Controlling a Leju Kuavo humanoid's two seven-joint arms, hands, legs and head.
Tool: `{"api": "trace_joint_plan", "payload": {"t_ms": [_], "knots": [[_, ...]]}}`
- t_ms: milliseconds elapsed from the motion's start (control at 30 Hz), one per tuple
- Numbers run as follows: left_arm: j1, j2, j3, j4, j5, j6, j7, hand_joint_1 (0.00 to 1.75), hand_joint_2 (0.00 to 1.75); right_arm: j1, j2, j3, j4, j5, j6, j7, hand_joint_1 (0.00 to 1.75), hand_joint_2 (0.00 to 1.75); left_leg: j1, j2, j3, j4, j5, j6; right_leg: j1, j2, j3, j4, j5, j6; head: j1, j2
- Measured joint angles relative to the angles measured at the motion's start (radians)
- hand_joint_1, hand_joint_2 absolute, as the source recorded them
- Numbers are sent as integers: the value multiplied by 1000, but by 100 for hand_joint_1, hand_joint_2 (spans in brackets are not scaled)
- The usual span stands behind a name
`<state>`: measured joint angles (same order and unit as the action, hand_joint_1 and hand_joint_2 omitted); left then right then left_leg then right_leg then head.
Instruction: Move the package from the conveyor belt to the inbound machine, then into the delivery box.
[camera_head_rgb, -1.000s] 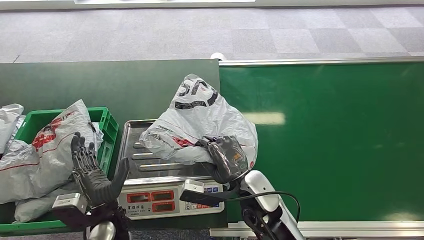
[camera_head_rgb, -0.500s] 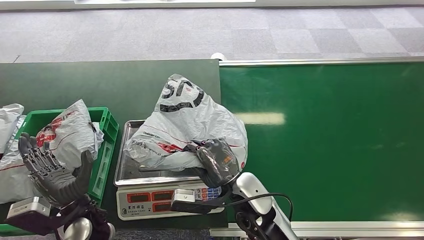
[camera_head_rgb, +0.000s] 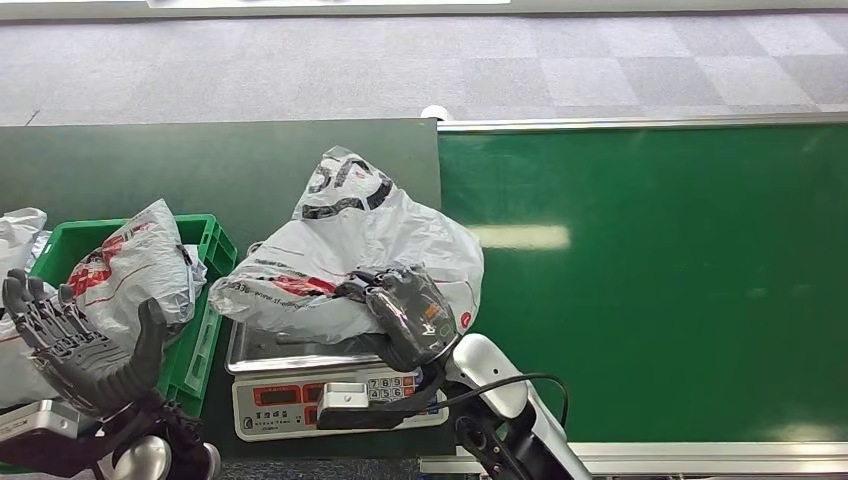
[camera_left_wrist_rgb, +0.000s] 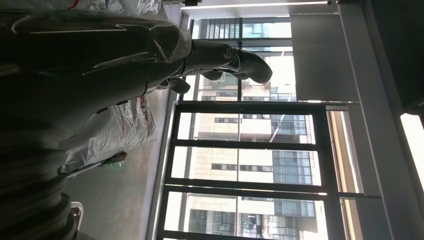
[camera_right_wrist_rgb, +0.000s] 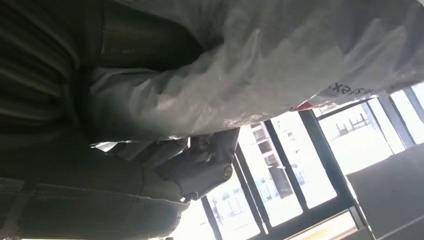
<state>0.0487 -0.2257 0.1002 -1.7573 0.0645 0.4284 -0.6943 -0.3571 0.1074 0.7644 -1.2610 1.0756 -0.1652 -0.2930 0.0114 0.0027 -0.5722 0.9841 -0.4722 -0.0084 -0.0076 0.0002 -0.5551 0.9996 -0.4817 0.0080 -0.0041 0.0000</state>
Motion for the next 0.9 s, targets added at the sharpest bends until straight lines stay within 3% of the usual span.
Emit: {"api": "trace_joint_plan", "payload": {"t_ms": [200, 333, 700, 900], "knots": [[1, -2, 3, -4, 0, 0, 0, 0, 175, -3, 4, 5, 1, -1, 2, 0, 24, 175, 0, 0, 0, 0, 0, 0, 0, 0, 0, 0, 0, 0, 0, 0], [1, -4, 7, -6, 0, -2, 0, 0, 175, -6, 8, 10, 4, -21, 8, -4, 0, 175, 0, 0, 0, 0, 0, 0, 0, 0, 0, 0, 0, 0, 0, 0], [-2, -8, 17, -6, 0, -4, 0, 0, 175, -14, 18, 12, 6, -88, 21, -35, 0, 175, 0, 0, 0, 0, 0, 0, 0, 0, 0, 0, 0, 0, 0, 0], [-21, -9, 19, 0, -3, -14, 0, 0, 175, -7, 22, 2, -18, -368, 140, -164, 0, 175, 0, 0, 0, 0, 0, 0, 0, 0, -1, 0, 0, 0, 0, 0]]}}
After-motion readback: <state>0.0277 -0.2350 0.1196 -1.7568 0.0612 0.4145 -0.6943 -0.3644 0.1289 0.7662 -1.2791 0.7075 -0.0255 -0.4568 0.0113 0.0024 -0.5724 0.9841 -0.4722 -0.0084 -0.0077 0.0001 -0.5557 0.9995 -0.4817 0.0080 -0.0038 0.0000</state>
